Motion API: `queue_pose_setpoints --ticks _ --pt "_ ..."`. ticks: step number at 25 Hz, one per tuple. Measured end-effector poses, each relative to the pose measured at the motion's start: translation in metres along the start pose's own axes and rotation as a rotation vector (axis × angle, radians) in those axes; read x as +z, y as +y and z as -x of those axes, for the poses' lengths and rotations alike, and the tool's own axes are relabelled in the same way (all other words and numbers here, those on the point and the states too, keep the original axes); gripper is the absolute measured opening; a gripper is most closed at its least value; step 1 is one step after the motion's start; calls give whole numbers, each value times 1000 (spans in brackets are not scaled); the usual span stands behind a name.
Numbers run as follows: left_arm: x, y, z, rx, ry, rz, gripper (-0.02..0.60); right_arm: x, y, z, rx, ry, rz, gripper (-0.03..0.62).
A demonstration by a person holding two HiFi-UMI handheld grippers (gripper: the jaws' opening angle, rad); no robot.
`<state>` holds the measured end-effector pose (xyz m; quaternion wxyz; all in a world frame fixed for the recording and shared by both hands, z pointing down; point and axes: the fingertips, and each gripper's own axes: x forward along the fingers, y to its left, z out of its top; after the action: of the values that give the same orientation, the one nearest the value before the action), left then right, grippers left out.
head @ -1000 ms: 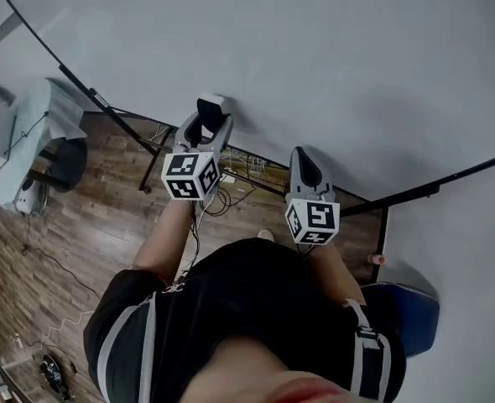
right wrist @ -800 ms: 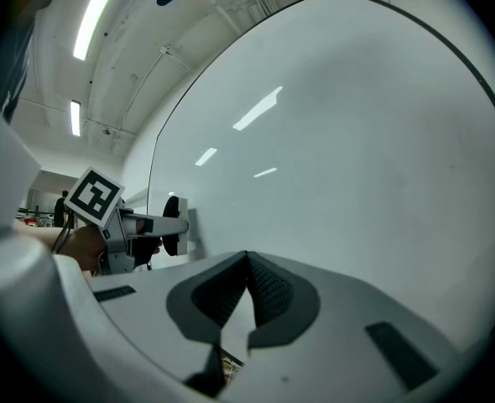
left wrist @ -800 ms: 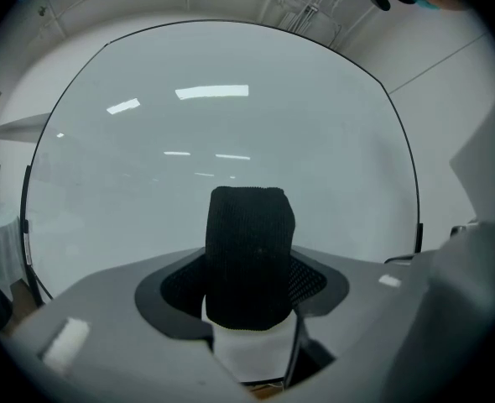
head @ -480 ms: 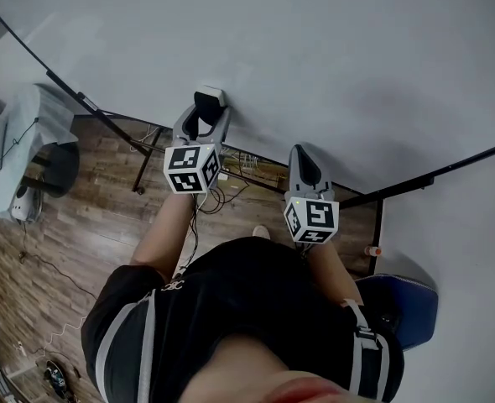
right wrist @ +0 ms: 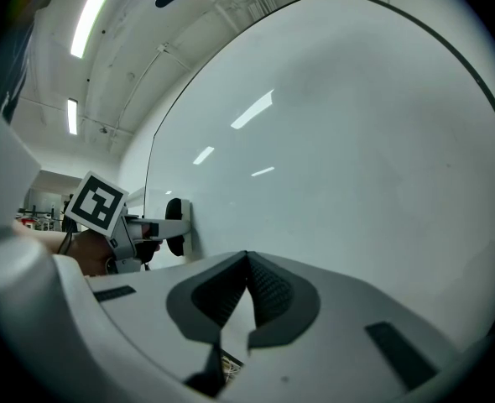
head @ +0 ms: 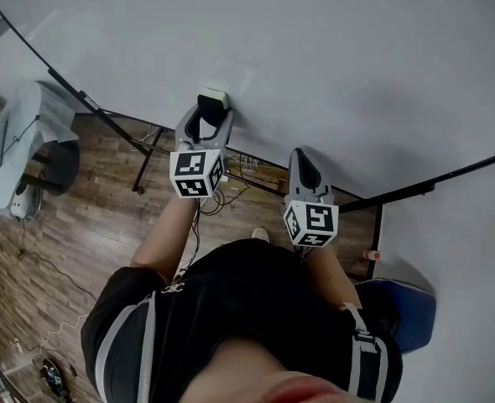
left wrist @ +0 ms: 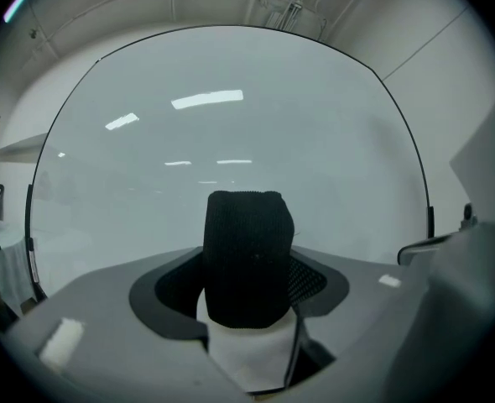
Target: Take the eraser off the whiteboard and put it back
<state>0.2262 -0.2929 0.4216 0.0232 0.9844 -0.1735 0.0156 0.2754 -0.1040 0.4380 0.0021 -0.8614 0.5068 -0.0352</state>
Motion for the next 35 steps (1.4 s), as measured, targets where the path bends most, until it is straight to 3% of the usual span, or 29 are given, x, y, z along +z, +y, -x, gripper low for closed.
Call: queue_pose_setpoints --ticks 13,19,20,24,26,35 --pt "16 6 40 0 -98 2 288 -2 30 -24 100 6 -9 5" --pt "20 25 70 52 -131 13 281 5 59 -45 187 3 -8 5" --pt "20 31 76 71 -131 12 266 6 66 -49 202 2 -8 5" --pt "7 58 101 187 -104 25 65 8 85 -60 252 -8 -8 5" --pt "1 71 112 239 -90 46 13 11 93 -66 273 -22 -9 5" --pt "-11 102 153 341 -56 75 11 25 124 -72 338 -91 -2 5"
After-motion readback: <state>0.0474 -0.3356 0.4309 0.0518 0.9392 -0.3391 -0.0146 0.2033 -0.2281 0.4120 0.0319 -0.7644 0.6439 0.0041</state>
